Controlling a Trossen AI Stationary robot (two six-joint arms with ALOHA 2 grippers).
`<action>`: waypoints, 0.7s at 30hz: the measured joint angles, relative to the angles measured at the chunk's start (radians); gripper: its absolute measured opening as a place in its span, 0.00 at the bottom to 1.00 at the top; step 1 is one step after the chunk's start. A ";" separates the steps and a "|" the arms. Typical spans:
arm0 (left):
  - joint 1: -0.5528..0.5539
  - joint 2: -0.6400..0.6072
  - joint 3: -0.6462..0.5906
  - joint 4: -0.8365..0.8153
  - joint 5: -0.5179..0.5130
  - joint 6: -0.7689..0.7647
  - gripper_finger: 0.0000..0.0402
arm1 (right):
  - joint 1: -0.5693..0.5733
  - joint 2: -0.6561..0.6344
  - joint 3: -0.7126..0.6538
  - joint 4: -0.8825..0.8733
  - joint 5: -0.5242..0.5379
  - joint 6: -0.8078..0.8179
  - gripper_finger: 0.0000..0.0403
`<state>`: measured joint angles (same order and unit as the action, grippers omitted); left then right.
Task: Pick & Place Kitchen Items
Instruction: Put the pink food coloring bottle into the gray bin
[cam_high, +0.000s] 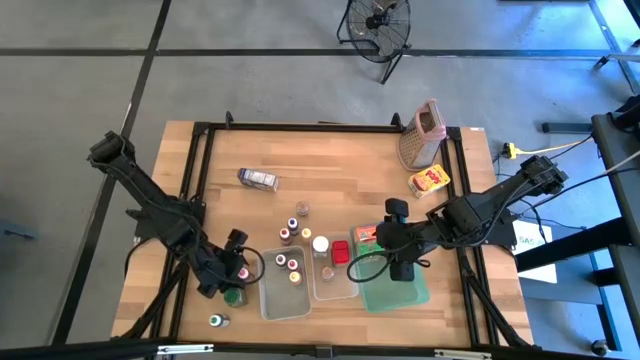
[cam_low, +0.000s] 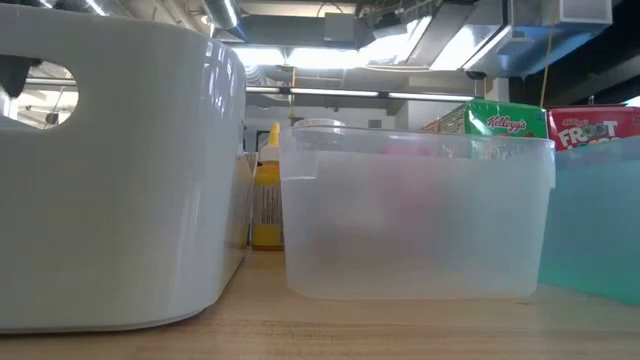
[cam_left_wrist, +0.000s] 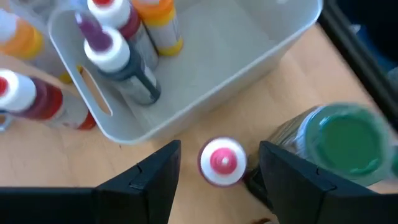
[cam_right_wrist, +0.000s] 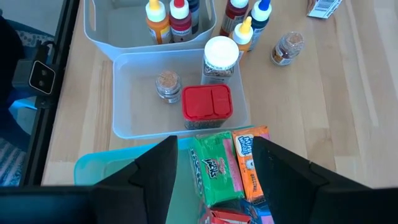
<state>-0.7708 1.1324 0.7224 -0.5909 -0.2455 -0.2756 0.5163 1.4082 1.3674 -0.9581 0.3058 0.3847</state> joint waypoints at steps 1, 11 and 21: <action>0.000 0.000 -0.013 0.007 0.000 0.000 0.53 | 0.000 0.000 0.000 0.000 0.000 0.000 0.52; 0.001 -0.025 -0.047 0.065 0.025 0.019 0.53 | -0.001 0.000 0.000 -0.001 0.000 0.000 0.52; 0.003 -0.025 -0.096 0.138 0.031 0.045 0.53 | -0.008 0.000 0.000 -0.001 0.013 0.000 0.52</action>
<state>-0.7680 1.1072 0.6268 -0.4530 -0.2150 -0.2303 0.5085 1.4082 1.3674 -0.9592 0.3183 0.3847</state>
